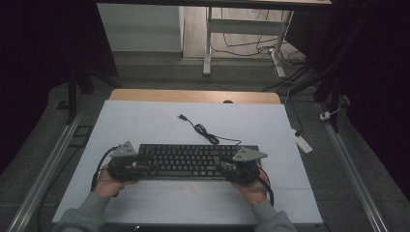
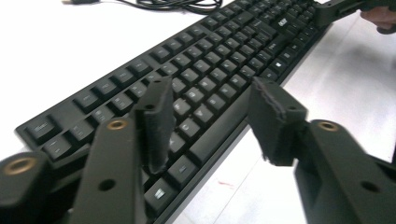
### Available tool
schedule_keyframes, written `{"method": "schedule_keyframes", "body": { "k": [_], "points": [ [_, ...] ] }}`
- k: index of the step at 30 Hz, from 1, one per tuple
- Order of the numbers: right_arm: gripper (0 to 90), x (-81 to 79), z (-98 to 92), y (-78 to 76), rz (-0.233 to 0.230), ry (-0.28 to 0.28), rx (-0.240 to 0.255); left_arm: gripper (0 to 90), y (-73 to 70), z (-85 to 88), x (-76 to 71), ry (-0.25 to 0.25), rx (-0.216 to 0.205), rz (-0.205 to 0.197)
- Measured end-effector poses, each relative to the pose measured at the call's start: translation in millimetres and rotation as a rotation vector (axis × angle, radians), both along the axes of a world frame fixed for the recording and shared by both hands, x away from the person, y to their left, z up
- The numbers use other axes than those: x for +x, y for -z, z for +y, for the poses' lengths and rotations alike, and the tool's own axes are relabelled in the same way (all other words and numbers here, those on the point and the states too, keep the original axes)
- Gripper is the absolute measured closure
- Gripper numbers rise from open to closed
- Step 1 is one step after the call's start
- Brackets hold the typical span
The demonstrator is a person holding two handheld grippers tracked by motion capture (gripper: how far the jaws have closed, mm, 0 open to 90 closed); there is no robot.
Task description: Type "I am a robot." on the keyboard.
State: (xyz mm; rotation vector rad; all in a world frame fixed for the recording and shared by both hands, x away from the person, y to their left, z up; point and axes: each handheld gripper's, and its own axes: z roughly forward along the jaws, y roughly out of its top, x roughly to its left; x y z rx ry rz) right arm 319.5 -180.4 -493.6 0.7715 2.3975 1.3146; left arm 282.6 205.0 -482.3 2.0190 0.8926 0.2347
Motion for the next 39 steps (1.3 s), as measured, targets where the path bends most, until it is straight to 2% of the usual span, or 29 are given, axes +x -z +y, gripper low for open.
{"method": "schedule_keyframes", "body": {
  "k": [4,5,6,9,11,15,23,31,39],
  "points": [
    [54.5,-2.1,-2.9,0.8,0.001,0.001,-0.004,62.5,-2.8,-6.7,2.8,0.024,0.006,0.002],
    [54.5,-2.8,-4.6,0.9,0.0,0.004,-0.006,69.9,-3.5,-8.1,3.8,0.032,0.008,0.005],
    [54.5,-2.8,-4.6,0.9,0.0,0.004,-0.006,69.9,-4.0,-9.7,4.9,0.042,0.008,0.009],
    [54.5,-2.9,-7.2,2.0,0.005,0.008,0.0,83.7,-5.2,-15.3,7.9,0.082,0.021,0.028],
    [54.5,-2.7,-8.5,3.3,0.006,0.013,0.002,88.9,-5.8,-19.8,9.4,0.103,0.029,0.032],
    [54.5,-2.9,-10.5,3.5,0.008,0.019,-0.003,89.1,-5.3,-28.3,11.6,0.127,0.053,0.03],
    [54.5,-2.0,-11.3,4.9,0.008,0.025,-0.003,89.1,7.4,-41.2,13.7,0.153,0.085,0.057],
    [54.4,-2.6,-9.8,6.2,0.008,0.019,-0.007,89.0,20.4,-49.6,17.2,0.149,0.122,0.084],
    [53.3,-2.4,-9.4,7.2,0.009,0.02,-0.006,89.0,28.4,-58.8,20.6,0.152,0.162,0.092]
  ]
}}
